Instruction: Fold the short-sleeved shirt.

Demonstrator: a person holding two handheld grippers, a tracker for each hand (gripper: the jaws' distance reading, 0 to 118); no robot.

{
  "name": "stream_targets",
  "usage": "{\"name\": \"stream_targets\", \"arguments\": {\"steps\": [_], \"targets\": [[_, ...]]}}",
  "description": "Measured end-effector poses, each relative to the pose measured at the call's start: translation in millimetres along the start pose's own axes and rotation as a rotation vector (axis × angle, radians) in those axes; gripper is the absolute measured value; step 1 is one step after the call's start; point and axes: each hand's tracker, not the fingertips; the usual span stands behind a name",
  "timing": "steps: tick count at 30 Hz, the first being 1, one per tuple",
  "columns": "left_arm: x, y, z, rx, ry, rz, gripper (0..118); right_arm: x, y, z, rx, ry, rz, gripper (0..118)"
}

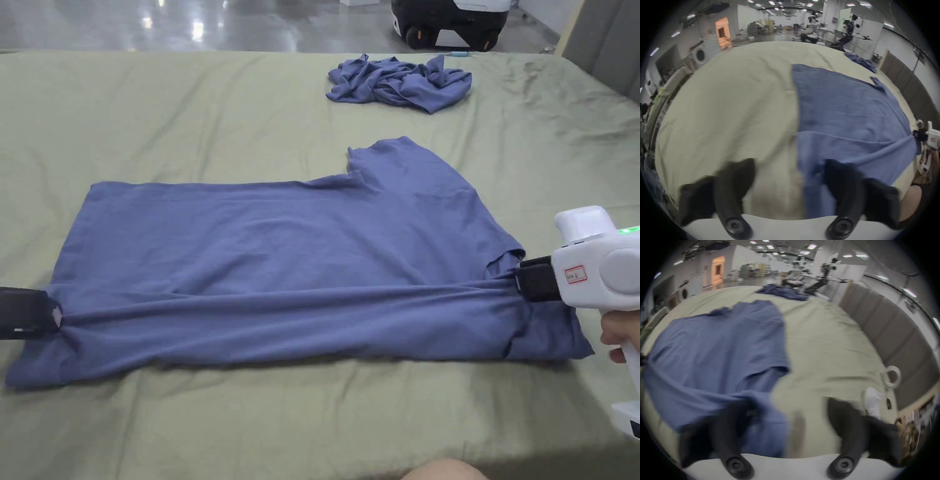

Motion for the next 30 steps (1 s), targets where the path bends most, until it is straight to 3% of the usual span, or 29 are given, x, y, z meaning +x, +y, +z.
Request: {"name": "stream_targets", "arguments": {"steps": [1,2,5,6,7,8,9,10,11,12,13,15,18,27,28,29,30], "targets": [[-8.6,-3.9,6.9,0.026,0.027,0.011,109,10.2,-5.8,3.9,0.043,-0.070,-0.047,118],[-15.4,-8.1,16.1,0.060,0.027,0.020,109,21.3,-11.1,14.0,0.113,-0.105,-0.091,118],[-31.1,-29.9,68.0,0.187,0.004,0.026,108,47.9,-36.6,60.9,0.260,-0.043,-0.137,118],[-32.1,-43.1,91.4,0.229,-0.025,0.024,100,49.9,-47.4,78.9,0.278,-0.012,-0.131,113],[-31.3,-57.6,112.4,0.268,-0.052,0.009,79,47.5,-56.6,100.2,0.300,0.064,-0.109,88],[-27.4,-70.7,128.1,0.308,-0.069,-0.006,36,45.6,-68.1,115.7,0.332,0.126,-0.081,39],[-22.0,-86.2,143.1,0.343,-0.062,-0.029,0,40.3,-80.3,130.9,0.345,0.164,-0.037,4],[-13.3,-102.1,154.9,0.362,-0.045,-0.052,0,32.8,-90.9,140.1,0.345,0.115,-0.025,4],[-9.5,-114.2,161.0,0.344,-0.049,-0.043,0,30.4,-93.4,145.1,0.324,0.151,-0.036,4],[-6.3,-123.8,165.9,0.315,-0.108,-0.043,0,33.5,-95.0,144.3,0.234,0.291,-0.041,4],[-3.0,-132.4,167.3,0.294,-0.179,-0.016,0,34.8,-96.7,138.5,0.158,0.356,-0.099,4],[9.2,-147.5,169.0,0.297,-0.204,0.005,0,30.2,-99.3,128.7,0.150,0.287,-0.157,4],[23.7,-158.8,167.4,0.317,-0.208,-0.016,0,32.6,-104.6,125.1,0.163,0.272,-0.162,3],[30.6,-122.4,95.3,0.298,-0.165,-0.039,0,15.6,-124.6,156.3,0.303,0.337,-0.136,3],[29.9,-111.2,82.5,0.293,-0.169,-0.035,14,12.2,-125.6,157.9,0.306,0.327,-0.106,3],[30.4,-103.2,72.2,0.290,-0.156,-0.026,53,10.0,-126.5,159.1,0.308,0.324,-0.098,3],[31.6,-93.7,58.0,0.276,-0.135,-0.023,107,8.9,-126.9,160.1,0.307,0.332,-0.096,3]]}}
